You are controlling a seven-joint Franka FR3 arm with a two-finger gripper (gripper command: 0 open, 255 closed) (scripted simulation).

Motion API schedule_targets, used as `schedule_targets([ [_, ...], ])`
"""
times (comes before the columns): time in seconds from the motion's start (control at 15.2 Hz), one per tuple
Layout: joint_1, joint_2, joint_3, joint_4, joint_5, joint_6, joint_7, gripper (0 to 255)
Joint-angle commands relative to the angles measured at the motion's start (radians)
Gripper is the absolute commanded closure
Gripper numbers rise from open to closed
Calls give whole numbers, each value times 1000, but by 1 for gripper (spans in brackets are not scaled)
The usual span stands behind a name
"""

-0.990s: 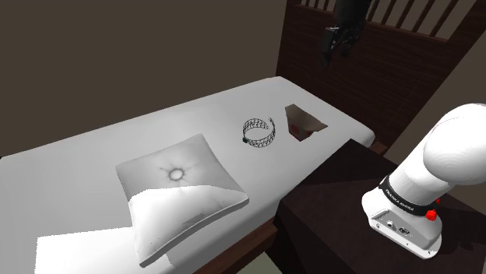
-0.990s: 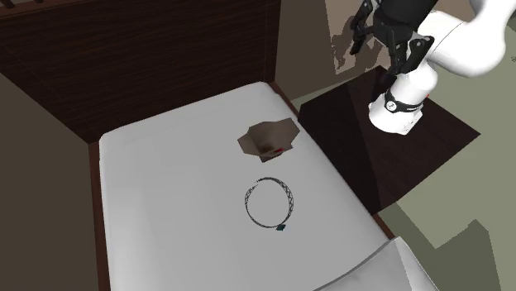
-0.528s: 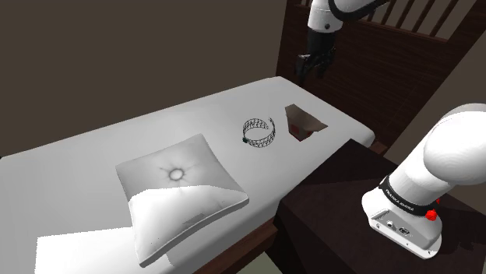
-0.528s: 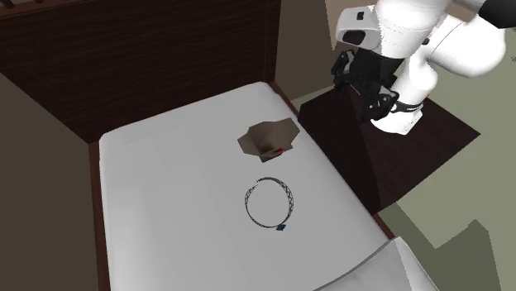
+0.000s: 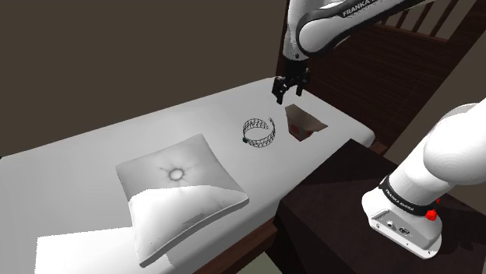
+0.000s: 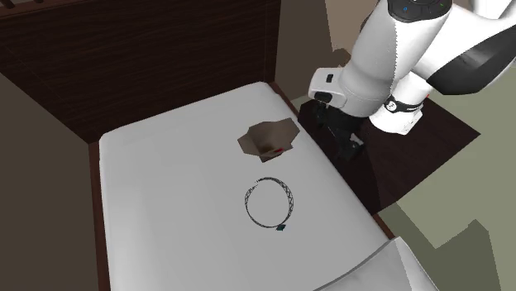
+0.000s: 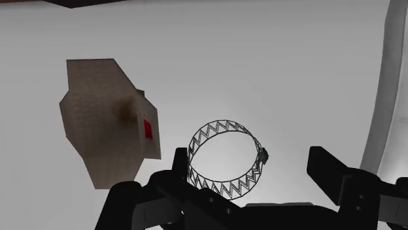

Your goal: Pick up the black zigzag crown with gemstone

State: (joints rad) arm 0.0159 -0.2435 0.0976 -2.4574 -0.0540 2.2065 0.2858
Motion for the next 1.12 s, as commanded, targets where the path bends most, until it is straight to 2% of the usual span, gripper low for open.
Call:
schedule_targets([
  [0.0, 1, 81, 12, 19, -8, 63, 33, 0],
  [0.53, 11, 397, 27, 143, -73, 248, 155, 0],
  [1.06, 55, 716, -1, 354, -133, 353, 258, 0],
])
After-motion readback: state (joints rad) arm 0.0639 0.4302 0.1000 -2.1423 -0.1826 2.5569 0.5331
